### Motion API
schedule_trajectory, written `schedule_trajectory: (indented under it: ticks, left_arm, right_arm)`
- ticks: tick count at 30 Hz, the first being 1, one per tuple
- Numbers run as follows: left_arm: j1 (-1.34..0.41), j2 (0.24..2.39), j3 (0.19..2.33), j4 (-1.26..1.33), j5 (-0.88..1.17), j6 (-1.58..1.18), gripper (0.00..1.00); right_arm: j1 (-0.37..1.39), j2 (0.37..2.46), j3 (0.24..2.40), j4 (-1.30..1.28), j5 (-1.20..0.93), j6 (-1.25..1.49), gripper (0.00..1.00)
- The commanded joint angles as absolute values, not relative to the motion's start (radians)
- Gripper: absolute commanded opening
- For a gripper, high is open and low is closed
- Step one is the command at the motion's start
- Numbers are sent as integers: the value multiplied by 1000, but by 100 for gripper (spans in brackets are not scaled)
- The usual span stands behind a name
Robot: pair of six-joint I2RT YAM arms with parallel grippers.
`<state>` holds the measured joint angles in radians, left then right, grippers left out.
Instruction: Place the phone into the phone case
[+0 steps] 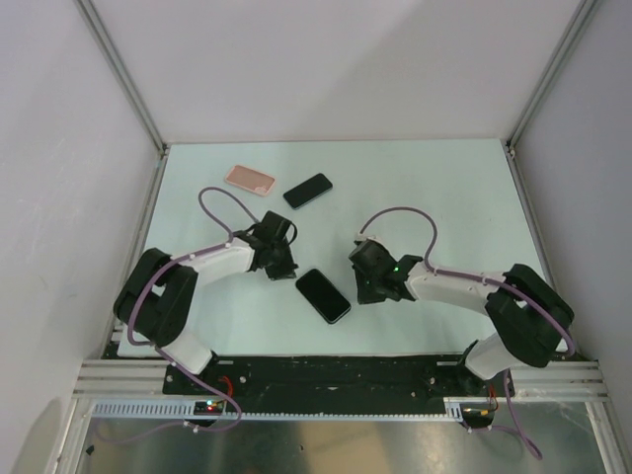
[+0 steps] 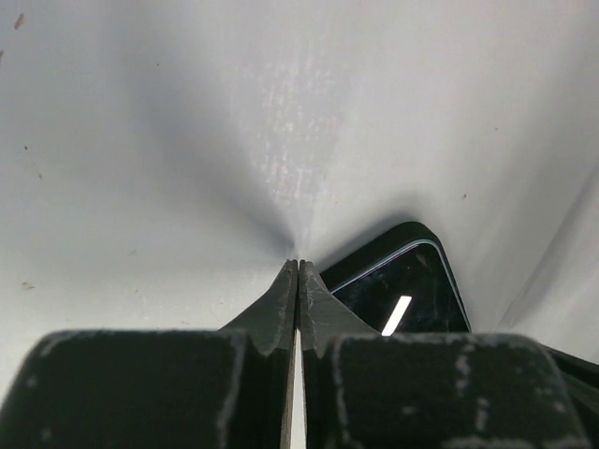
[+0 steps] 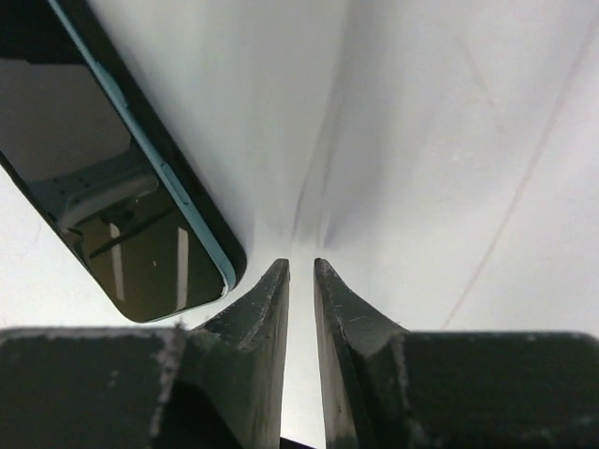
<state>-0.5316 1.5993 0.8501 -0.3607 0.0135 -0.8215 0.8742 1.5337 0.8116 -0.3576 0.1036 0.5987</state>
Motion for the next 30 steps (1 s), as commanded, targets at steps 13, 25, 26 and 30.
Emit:
schedule_trajectory:
  ticks: [13, 25, 26, 30]
  left_arm:
    - [-530, 1451, 754, -347, 42, -850, 2]
    - [-662, 1429, 711, -346, 39, -945, 1]
    - [-670, 1432, 712, -346, 39, -949, 1]
    - [-699, 1450, 717, -345, 41, -960, 0]
  right_arm:
    - [879, 1407, 775, -206, -34, 519, 22]
    - [891, 1495, 779, -193, -8, 494, 16]
    - [893, 1498, 780, -193, -4, 492, 16]
    - [895, 1510, 781, -192, 20, 490, 15]
